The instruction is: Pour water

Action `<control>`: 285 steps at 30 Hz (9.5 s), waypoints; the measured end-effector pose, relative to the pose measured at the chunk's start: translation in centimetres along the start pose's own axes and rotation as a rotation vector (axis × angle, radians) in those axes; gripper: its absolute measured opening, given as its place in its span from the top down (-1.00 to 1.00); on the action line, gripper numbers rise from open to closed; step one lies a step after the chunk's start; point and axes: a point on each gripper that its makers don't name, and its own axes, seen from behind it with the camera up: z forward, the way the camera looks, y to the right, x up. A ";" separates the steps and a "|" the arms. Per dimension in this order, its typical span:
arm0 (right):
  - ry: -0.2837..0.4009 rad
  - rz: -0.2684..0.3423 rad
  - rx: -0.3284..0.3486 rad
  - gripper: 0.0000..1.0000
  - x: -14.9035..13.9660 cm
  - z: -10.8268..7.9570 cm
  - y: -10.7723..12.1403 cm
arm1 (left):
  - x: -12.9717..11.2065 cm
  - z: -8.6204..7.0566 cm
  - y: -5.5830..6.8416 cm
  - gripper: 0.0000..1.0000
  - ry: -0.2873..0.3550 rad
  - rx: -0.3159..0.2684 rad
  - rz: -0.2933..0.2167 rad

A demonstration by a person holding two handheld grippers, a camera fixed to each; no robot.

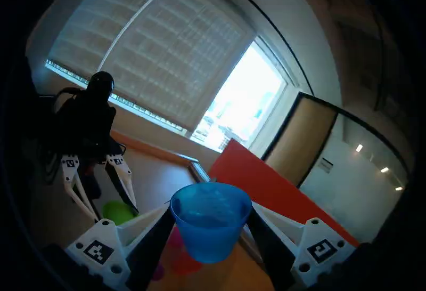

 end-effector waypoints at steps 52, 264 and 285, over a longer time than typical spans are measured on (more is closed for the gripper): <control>-0.032 -0.363 0.002 -0.80 0.8 1.9 0.5 | 0.4 0.8 1.0 -0.73 0.020 -0.036 0.026; -0.011 -0.580 -0.064 -0.80 1.6 1.1 0.3 | 1.2 1.6 1.5 -0.72 0.040 -0.042 0.044; -0.004 0.353 -0.023 -0.81 -2.8 -1.1 -0.7 | 1.2 1.3 1.3 -0.72 0.017 -0.031 0.049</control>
